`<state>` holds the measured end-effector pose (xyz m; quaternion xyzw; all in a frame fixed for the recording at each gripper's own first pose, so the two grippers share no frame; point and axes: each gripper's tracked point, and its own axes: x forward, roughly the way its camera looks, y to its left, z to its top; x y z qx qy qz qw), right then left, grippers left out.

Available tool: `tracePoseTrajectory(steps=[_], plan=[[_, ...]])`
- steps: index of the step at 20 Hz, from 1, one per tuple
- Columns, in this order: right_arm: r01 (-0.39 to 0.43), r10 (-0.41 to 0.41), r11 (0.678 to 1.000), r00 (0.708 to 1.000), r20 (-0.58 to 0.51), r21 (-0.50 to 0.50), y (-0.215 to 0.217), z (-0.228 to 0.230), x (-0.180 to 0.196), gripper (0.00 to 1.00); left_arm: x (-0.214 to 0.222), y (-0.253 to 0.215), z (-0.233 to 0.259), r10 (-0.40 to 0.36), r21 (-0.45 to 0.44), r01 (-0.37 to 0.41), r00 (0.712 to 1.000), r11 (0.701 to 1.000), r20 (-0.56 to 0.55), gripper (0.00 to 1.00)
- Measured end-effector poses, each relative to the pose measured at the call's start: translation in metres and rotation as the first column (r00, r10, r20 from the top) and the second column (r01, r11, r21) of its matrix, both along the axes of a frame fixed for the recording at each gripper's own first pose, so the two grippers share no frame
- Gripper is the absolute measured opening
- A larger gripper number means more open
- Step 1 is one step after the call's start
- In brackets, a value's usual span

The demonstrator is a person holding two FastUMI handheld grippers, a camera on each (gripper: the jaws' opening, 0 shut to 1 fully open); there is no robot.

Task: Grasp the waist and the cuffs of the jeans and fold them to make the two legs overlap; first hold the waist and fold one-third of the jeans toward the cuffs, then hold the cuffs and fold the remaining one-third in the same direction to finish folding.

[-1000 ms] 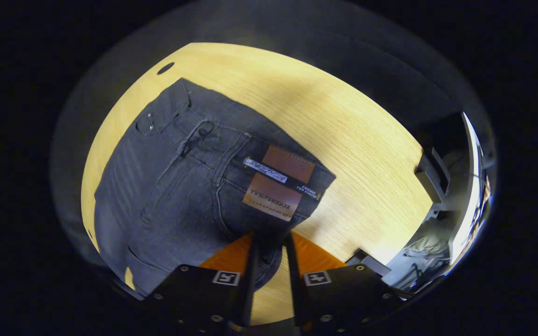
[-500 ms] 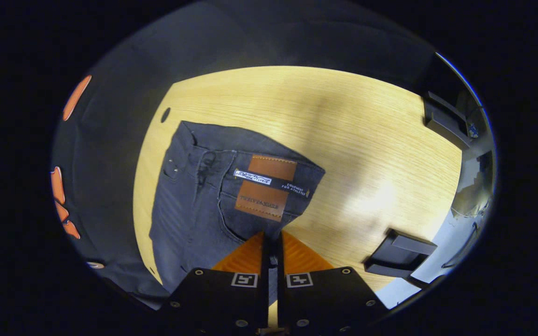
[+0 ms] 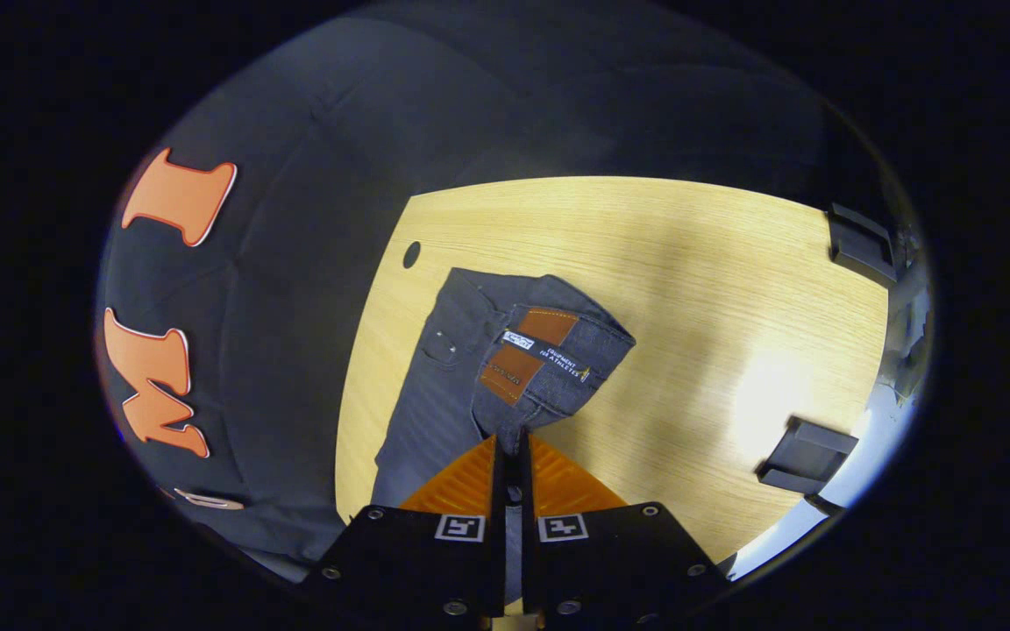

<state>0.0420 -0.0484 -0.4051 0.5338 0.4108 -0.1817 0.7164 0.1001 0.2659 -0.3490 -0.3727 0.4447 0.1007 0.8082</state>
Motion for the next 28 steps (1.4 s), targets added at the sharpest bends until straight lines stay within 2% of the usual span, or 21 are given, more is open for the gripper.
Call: tracePoseTrajectory(steps=[3,7,10,14,20,25,28], plan=[[0.026,-0.026,1.0,0.998,0.055,0.004,0.003,0.021,0.026,0.08,0.031,-0.007,0.014,-0.036,-0.008,0.036,0.999,0.999,0.039,0.01],[0.023,-0.022,1.0,0.996,0.087,-0.007,0.014,0.042,0.054,0.08,0.071,-0.016,0.025,-0.108,0.012,0.107,0.992,0.994,0.07,0.01],[0.028,-0.024,0.999,0.996,0.09,-0.038,0.015,0.05,0.072,0.08,0.106,-0.023,0.029,-0.161,0.029,0.16,0.983,0.987,0.083,0.01],[0.04,-0.038,0.999,0.997,0.07,-0.031,0.019,0.052,0.097,0.08,0.144,-0.031,0.016,-0.201,0.024,0.2,0.978,0.98,0.056,0.01],[0.016,-0.016,1.0,0.999,0.035,0.001,0.017,0.031,0.146,0.08,0.19,-0.019,-0.013,-0.163,0.101,0.165,0.986,0.981,-0.024,0.01],[-0.03,0.03,0.999,0.999,-0.026,0.012,0.018,-0.004,0.188,0.08,0.222,-0.001,-0.031,-0.125,0.224,0.143,0.988,0.964,-0.093,0.01],[-0.066,0.066,0.998,0.996,-0.064,0.0,0.019,-0.023,0.205,0.08,0.234,-0.002,-0.043,-0.111,0.245,0.139,0.986,0.959,-0.126,0.01]])
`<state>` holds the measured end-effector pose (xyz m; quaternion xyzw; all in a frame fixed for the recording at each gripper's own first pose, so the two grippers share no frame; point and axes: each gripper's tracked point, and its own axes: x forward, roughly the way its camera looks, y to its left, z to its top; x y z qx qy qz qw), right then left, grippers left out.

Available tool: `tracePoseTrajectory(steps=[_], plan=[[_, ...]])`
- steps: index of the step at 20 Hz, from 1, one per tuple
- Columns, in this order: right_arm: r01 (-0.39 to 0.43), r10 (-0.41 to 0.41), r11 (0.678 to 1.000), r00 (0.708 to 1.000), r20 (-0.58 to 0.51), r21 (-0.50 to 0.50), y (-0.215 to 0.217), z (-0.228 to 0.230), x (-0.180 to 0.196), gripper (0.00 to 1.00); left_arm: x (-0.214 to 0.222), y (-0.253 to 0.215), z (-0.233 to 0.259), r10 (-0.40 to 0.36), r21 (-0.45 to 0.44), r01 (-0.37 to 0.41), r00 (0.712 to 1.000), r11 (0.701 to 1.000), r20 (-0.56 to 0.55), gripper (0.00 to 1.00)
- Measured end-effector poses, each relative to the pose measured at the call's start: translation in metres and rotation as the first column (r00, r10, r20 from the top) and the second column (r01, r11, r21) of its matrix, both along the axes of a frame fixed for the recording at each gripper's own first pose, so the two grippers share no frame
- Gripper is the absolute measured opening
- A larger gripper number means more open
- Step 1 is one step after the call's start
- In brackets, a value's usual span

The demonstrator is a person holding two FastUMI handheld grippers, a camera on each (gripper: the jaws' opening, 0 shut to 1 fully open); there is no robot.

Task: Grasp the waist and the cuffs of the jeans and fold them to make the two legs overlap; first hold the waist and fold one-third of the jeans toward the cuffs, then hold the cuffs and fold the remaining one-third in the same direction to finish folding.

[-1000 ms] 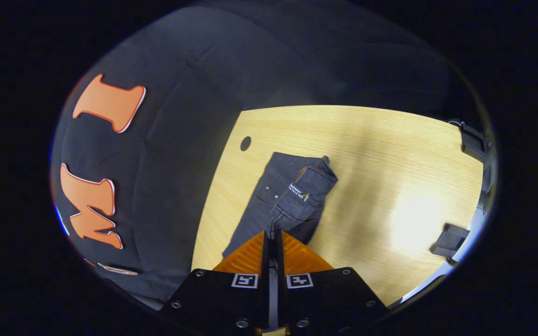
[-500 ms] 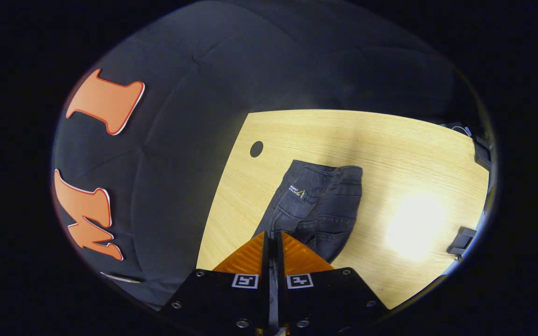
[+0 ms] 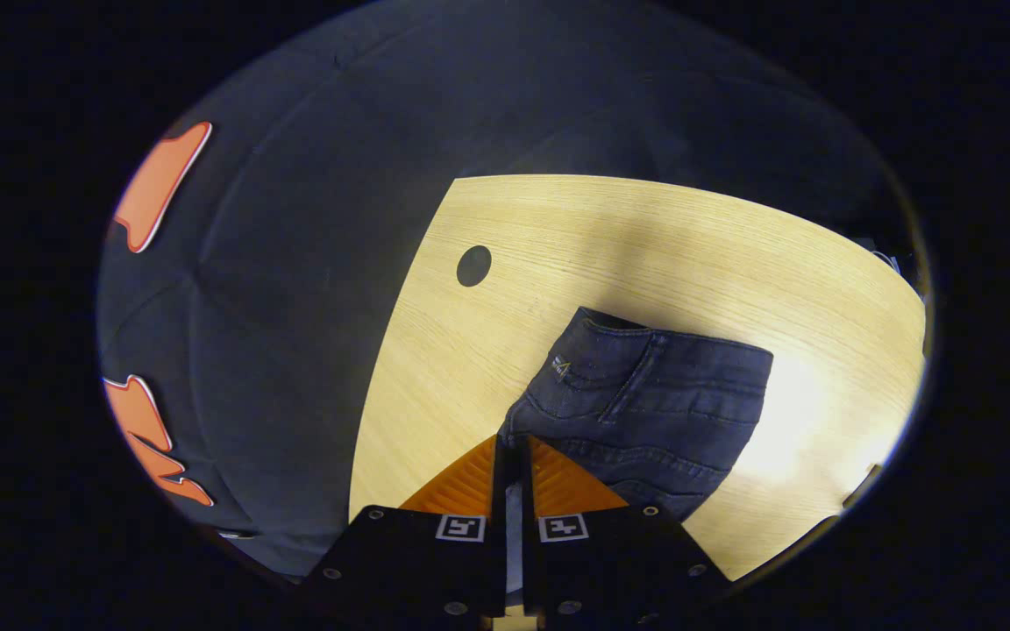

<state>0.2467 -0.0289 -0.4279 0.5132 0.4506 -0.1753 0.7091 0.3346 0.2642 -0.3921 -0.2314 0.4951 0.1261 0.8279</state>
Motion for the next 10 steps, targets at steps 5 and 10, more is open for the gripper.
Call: tracePoseTrajectory(steps=[5,10], plan=[[-0.001,0.003,0.999,0.998,-0.063,0.035,0.001,-0.022,0.011,0.08,0.016,-0.006,-0.011,-0.013,0.061,0.016,0.999,0.998,-0.036,0.01],[0.026,-0.023,0.997,0.999,-0.045,0.067,-0.009,-0.016,0.016,0.18,0.026,-0.002,-0.012,-0.02,0.142,0.021,1.0,0.99,-0.01,0.14]])
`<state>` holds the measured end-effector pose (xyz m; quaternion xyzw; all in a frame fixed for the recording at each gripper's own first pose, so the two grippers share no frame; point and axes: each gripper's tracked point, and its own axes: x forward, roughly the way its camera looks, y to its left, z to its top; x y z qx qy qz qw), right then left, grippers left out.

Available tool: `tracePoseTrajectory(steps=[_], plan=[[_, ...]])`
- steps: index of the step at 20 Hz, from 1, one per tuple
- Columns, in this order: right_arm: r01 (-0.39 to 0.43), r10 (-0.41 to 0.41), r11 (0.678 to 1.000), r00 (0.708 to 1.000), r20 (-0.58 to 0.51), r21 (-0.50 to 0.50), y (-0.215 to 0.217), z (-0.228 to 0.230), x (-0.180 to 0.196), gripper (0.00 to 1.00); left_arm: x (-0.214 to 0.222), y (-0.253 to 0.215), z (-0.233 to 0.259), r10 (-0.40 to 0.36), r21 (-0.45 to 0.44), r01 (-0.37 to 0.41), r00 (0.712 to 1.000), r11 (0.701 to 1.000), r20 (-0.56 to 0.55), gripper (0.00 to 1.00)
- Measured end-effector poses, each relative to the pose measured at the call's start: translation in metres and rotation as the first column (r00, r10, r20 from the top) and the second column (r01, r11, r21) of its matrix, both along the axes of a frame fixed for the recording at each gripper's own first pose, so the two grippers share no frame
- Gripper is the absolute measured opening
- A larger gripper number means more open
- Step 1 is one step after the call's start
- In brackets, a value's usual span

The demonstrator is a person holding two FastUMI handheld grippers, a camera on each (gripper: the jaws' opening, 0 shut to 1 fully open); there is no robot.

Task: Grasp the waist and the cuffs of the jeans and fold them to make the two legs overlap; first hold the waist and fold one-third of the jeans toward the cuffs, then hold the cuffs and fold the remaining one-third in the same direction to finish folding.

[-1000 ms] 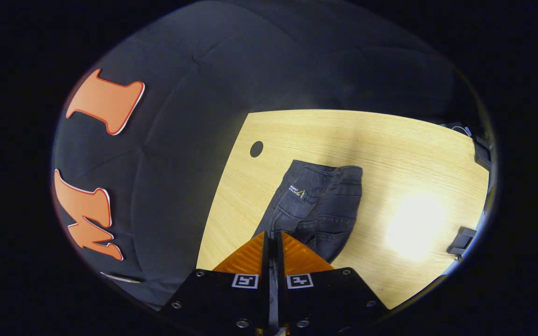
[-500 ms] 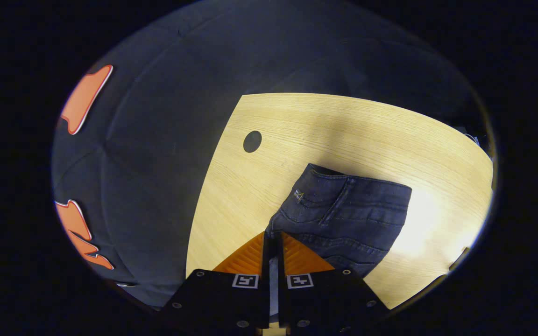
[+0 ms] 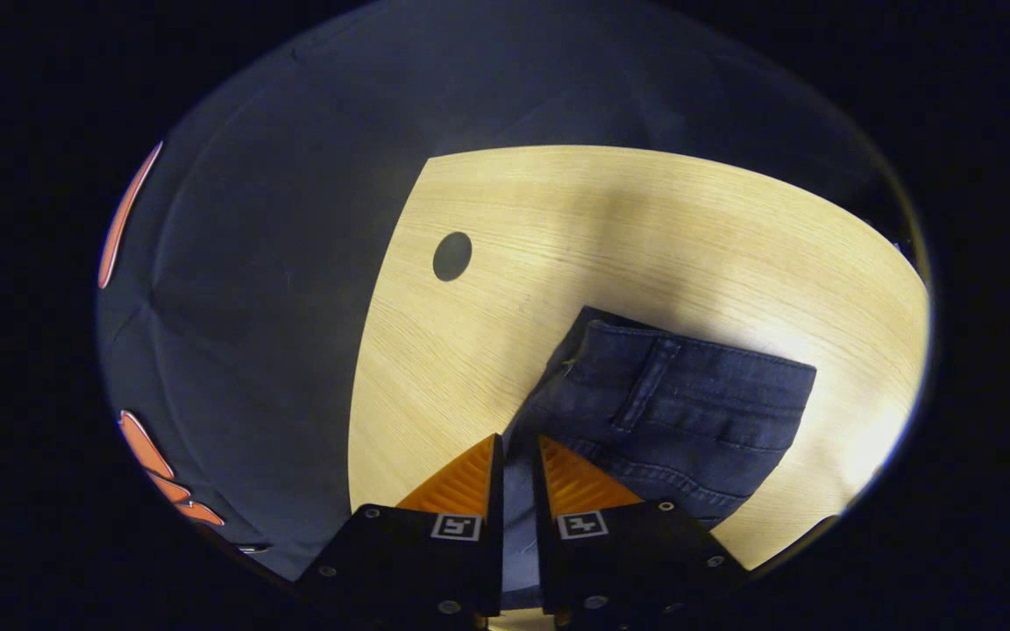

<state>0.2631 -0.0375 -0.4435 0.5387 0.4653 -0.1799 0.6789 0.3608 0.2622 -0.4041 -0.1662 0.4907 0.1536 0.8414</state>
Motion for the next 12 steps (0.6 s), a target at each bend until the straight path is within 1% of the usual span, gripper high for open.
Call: tracePoseTrajectory(steps=[1,2,3,4,5,6,7,8,9,11,12], plan=[[0.004,-0.004,1.0,1.0,0.007,-0.011,-0.008,0.003,-0.002,0.22,0.001,0.009,0.002,0.009,0.036,-0.009,1.0,0.999,0.002,0.29],[0.001,-0.001,1.0,1.0,0.002,-0.029,-0.016,0.003,-0.008,0.35,0.0,0.013,0.008,0.013,0.059,-0.014,1.0,0.998,0.009,0.43],[-0.014,0.014,0.999,1.0,-0.002,-0.049,-0.02,0.003,-0.016,0.39,0.0,0.016,0.012,0.013,0.063,-0.014,1.0,0.998,0.017,0.57],[-0.04,0.04,0.996,0.999,-0.012,-0.077,-0.024,0.002,-0.024,0.36,0.001,0.016,0.01,0.019,0.057,-0.021,1.0,0.998,0.024,0.71],[-0.07,0.068,0.992,0.997,-0.027,-0.104,-0.028,-0.001,-0.035,0.54,-0.002,0.017,0.014,0.024,0.05,-0.025,1.0,0.998,0.019,0.84],[-0.1,0.095,0.986,0.995,-0.043,-0.135,-0.033,-0.003,-0.046,0.62,-0.003,0.014,0.012,0.025,0.042,-0.026,0.999,0.999,0.023,0.89],[-0.125,0.115,0.978,0.991,-0.067,-0.169,-0.038,-0.007,-0.056,0.77,-0.003,0.013,0.012,0.027,0.041,-0.029,0.999,0.999,0.027,0.88],[-0.147,0.132,0.97,0.987,-0.088,-0.195,-0.044,-0.01,-0.063,0.88,-0.005,0.014,0.019,0.025,0.042,-0.026,0.999,0.999,0.038,0.94],[-0.158,0.137,0.964,0.985,-0.109,-0.214,-0.048,-0.013,-0.072,0.9,-0.004,0.014,0.023,0.017,0.043,-0.018,0.999,0.999,0.045,0.96],[-0.159,0.13,0.962,0.982,-0.138,-0.222,-0.054,-0.019,-0.084,0.96,-0.004,0.012,0.021,-0.012,0.048,0.01,0.999,0.999,0.039,0.97],[-0.157,0.125,0.965,0.98,-0.157,-0.212,-0.054,-0.024,-0.091,0.96,-0.007,0.013,0.018,-0.03,0.055,0.029,0.999,0.998,0.033,0.97]])
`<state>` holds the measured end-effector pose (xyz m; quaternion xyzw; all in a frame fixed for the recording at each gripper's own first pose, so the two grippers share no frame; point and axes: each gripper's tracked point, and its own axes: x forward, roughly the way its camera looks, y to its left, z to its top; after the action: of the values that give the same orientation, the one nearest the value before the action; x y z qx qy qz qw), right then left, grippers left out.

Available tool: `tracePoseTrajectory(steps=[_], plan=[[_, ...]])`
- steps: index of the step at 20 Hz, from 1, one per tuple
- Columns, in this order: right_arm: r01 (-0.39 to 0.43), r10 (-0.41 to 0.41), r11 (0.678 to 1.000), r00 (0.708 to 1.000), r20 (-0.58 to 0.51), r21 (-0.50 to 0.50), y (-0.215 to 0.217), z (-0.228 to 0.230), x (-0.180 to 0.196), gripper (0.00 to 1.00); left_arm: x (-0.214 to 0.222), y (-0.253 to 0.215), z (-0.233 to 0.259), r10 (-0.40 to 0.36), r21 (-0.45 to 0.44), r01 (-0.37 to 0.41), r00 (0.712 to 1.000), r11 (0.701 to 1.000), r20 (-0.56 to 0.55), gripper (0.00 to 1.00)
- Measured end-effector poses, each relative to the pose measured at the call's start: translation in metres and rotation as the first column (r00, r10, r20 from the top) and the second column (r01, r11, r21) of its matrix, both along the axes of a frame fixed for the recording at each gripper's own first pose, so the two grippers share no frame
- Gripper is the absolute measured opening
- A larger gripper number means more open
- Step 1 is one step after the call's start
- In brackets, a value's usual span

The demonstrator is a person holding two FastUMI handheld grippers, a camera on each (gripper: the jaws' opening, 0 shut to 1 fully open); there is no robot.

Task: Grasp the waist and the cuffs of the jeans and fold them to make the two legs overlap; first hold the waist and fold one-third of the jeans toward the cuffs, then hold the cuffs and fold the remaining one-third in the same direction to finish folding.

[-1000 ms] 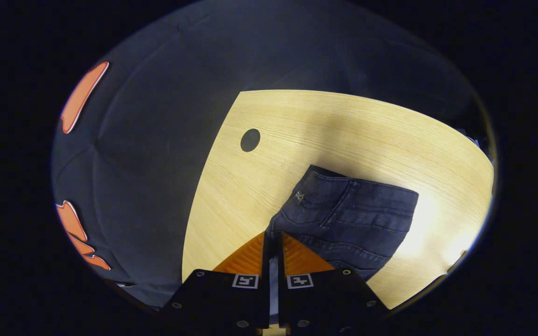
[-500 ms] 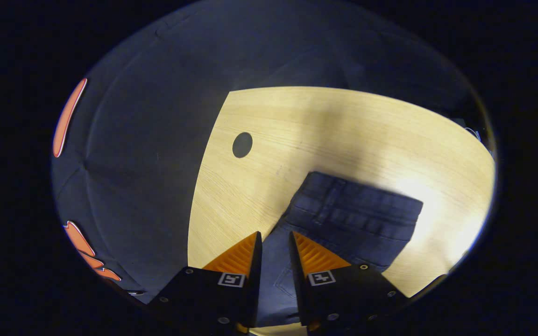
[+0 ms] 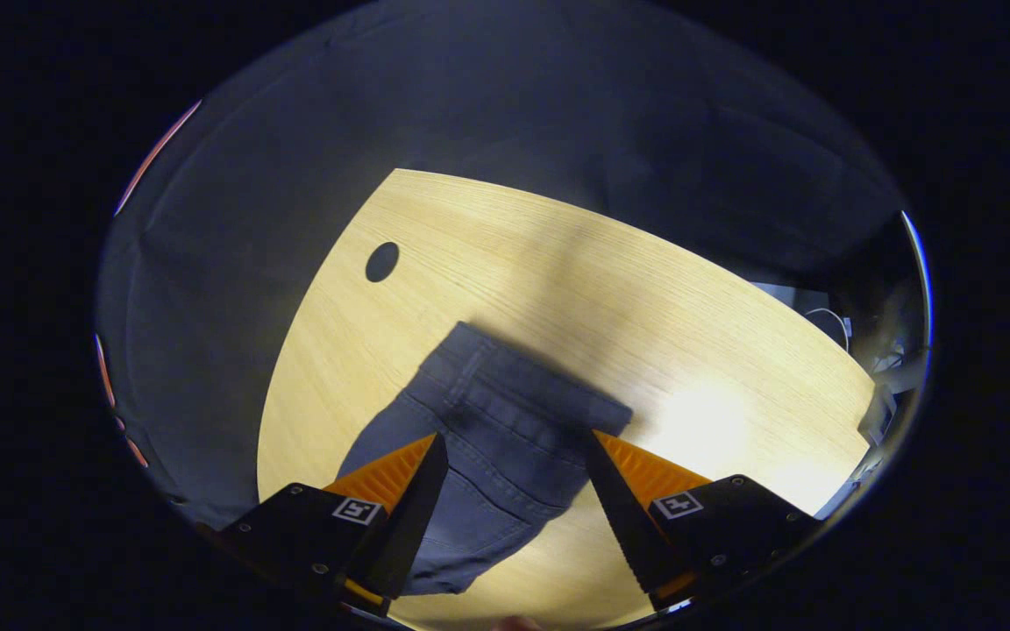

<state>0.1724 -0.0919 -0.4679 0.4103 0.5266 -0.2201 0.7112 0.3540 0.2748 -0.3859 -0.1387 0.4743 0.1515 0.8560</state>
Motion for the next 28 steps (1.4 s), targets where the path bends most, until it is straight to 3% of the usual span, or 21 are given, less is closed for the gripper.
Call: tracePoseTrajectory(steps=[4,7,8,10,11,13,15,16,17,18,20,21,22,24,28], plan=[[0.013,-0.011,0.999,0.999,-0.043,0.035,-0.002,-0.02,-0.016,0.98,-0.006,-0.002,-0.004,-0.049,0.008,0.049,0.999,0.999,-0.018,0.98],[0.084,-0.08,0.994,0.996,-0.047,0.076,-0.002,-0.038,-0.012,0.98,-0.007,-0.001,-0.003,-0.07,0.003,0.071,0.997,0.998,-0.029,0.98],[0.085,-0.085,0.994,0.996,-0.009,0.074,0.0,-0.037,-0.002,0.89,-0.009,-0.003,-0.004,-0.08,0.005,0.081,0.996,0.997,-0.033,0.98],[0.057,-0.056,0.998,0.998,-0.012,0.038,-0.001,-0.037,-0.003,0.97,-0.012,-0.004,-0.005,-0.095,0.011,0.095,0.995,0.995,-0.043,0.98],[0.036,-0.036,0.999,0.999,-0.021,-0.002,-0.002,-0.04,-0.006,0.94,-0.013,-0.004,-0.007,-0.098,0.016,0.099,0.994,0.995,-0.042,0.98],[-0.018,0.016,0.997,0.999,-0.03,-0.072,-0.002,-0.044,-0.006,0.8,-0.014,-0.006,-0.014,-0.102,0.01,0.102,0.994,0.995,-0.044,0.98],[-0.022,0.019,0.998,0.999,-0.038,-0.06,0.007,-0.044,-0.006,0.63,-0.014,-0.007,-0.02,-0.106,-0.018,0.106,0.993,0.994,-0.052,0.98],[-0.019,0.017,0.999,0.999,-0.048,-0.04,0.011,-0.044,-0.006,0.39,-0.01,0.0,-0.017,-0.11,-0.025,0.109,0.992,0.994,-0.057,0.98],[-0.037,0.037,0.999,0.999,-0.029,-0.019,0.013,-0.038,-0.008,0.34,-0.007,0.004,-0.014,-0.114,-0.025,0.112,0.992,0.993,-0.063,0.98],[-0.039,0.039,0.999,0.999,0.005,0.012,0.016,-0.032,-0.008,0.39,-0.011,-0.003,-0.012,-0.114,-0.023,0.113,0.991,0.993,-0.068,0.98],[0.03,-0.036,0.997,0.996,0.084,0.068,0.015,-0.011,0.001,0.34,-0.01,-0.004,-0.012,-0.112,-0.04,0.109,0.99,0.993,-0.082,0.98],[0.047,-0.056,0.996,0.991,0.12,0.079,0.017,0.001,0.002,0.43,-0.007,-0.002,-0.011,-0.111,-0.051,0.107,0.99,0.993,-0.082,0.98],[0.04,-0.052,0.996,0.988,0.148,0.084,0.02,0.011,0.002,0.39,-0.008,-0.001,-0.009,-0.11,-0.061,0.106,0.991,0.993,-0.073,0.98],[0.038,-0.057,0.996,0.97,0.234,0.084,0.027,0.042,0.008,0.38,-0.008,0.0,-0.006,-0.118,-0.074,0.114,0.992,0.991,-0.052,0.98],[0.016,-0.039,0.997,0.951,0.308,0.076,0.058,0.08,0.012,0.38,-0.008,-0.007,-0.01,-0.172,-0.086,0.167,0.984,0.982,-0.049,0.98]])
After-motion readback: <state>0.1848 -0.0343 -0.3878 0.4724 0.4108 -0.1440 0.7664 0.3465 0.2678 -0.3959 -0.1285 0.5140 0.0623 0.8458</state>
